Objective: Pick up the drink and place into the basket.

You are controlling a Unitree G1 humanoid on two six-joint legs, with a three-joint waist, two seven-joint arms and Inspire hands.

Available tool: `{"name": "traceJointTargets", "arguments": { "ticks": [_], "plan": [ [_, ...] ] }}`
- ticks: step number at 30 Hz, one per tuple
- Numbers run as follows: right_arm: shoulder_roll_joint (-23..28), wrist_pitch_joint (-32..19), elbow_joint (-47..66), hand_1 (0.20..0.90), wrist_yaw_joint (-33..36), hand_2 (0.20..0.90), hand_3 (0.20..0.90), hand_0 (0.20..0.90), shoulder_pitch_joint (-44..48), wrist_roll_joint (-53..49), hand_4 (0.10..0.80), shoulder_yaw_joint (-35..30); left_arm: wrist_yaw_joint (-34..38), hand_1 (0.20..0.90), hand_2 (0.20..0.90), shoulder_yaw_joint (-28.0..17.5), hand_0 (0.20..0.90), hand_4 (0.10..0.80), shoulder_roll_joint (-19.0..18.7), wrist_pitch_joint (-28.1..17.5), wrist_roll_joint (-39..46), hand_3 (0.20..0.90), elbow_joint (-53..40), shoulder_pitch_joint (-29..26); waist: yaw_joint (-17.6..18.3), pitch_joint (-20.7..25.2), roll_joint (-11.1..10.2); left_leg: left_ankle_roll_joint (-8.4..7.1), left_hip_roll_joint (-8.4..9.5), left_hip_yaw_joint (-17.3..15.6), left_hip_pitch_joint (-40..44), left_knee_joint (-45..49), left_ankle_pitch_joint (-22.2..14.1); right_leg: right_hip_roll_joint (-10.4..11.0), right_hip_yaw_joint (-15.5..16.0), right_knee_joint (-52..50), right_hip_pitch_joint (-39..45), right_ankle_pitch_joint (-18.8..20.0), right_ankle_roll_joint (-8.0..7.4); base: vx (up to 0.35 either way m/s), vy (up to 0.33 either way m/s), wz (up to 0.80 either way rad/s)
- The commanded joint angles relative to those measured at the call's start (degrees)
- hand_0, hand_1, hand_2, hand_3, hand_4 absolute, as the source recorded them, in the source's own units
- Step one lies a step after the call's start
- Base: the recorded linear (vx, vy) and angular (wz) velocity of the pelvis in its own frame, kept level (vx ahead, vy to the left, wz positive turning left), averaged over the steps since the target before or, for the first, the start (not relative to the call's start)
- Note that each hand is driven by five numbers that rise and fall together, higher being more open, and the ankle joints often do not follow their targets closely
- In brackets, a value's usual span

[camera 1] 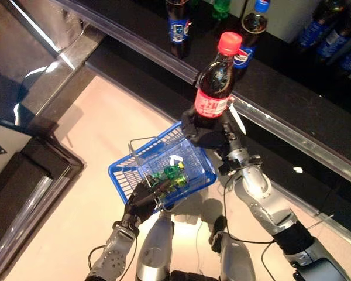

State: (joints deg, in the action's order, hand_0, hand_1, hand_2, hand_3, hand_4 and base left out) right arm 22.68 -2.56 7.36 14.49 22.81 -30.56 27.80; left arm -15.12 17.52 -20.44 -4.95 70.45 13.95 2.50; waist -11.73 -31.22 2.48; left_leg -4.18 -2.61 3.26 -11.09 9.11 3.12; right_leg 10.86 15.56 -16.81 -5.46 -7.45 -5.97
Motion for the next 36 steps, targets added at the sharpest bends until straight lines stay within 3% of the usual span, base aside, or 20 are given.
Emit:
{"name": "traceJointTargets", "arguments": {
  "ticks": [1,14,25,30,36],
  "plan": [
    [-3.7,-6.9,7.7,0.300,1.2,0.300,0.200,0.300,8.1,-1.0,0.100,0.6,-15.9,0.300,0.300,-0.4,0.300,0.100,-2.7,-5.8,0.4,0.200,-24.7,-4.9,-1.4,6.7,0.9,0.68,0.57,1.1,0.8,1.8,-0.1,0.4,1.8,-3.7,2.7,-0.1,3.54,-0.032,-0.007,0.19],
    [-7.6,-3.7,-7.4,0.300,4.7,0.300,0.200,0.300,9.0,3.7,0.100,8.6,-24.2,0.300,0.300,3.1,0.300,0.100,-5.4,-1.6,1.2,0.200,-34.0,-9.6,-5.0,5.8,1.7,0.75,2.41,5.3,-0.6,1.8,0.8,1.6,4.7,-4.5,2.8,-0.3,2.92,-0.001,-0.017,0.23],
    [-8.6,-1.9,-18.6,0.300,4.3,0.300,0.200,0.300,7.4,8.6,0.100,11.6,-28.2,0.300,0.300,2.3,0.300,0.100,-6.3,0.6,2.2,0.200,-35.5,-9.3,-6.6,5.2,2.5,0.75,3.51,6.3,-1.7,1.6,1.0,2.9,5.9,-4.0,2.6,0.1,2.19,0.018,-0.005,0.11],
    [-9.6,-1.4,-24.3,0.300,2.5,0.300,0.200,0.300,7.4,8.6,0.100,12.1,-28.7,0.300,0.300,2.0,0.300,0.100,-6.4,1.5,2.3,0.200,-35.8,-9.5,-7.3,5.1,2.8,0.91,4.09,6.7,-2.1,1.3,1.2,3.4,6.4,-3.6,2.6,0.4,1.83,0.012,-0.006,0.07],
    [-11.6,2.8,-30.1,0.300,-2.5,0.300,0.200,0.300,7.3,3.3,0.100,12.9,-29.0,0.300,0.300,1.9,0.300,0.100,-6.5,2.4,2.0,0.200,-35.7,-10.0,-8.1,4.2,3.0,1.04,4.53,7.0,-2.2,1.0,1.3,4.0,6.7,-3.6,2.5,0.5,1.52,0.000,0.000,0.00]
  ]
}}
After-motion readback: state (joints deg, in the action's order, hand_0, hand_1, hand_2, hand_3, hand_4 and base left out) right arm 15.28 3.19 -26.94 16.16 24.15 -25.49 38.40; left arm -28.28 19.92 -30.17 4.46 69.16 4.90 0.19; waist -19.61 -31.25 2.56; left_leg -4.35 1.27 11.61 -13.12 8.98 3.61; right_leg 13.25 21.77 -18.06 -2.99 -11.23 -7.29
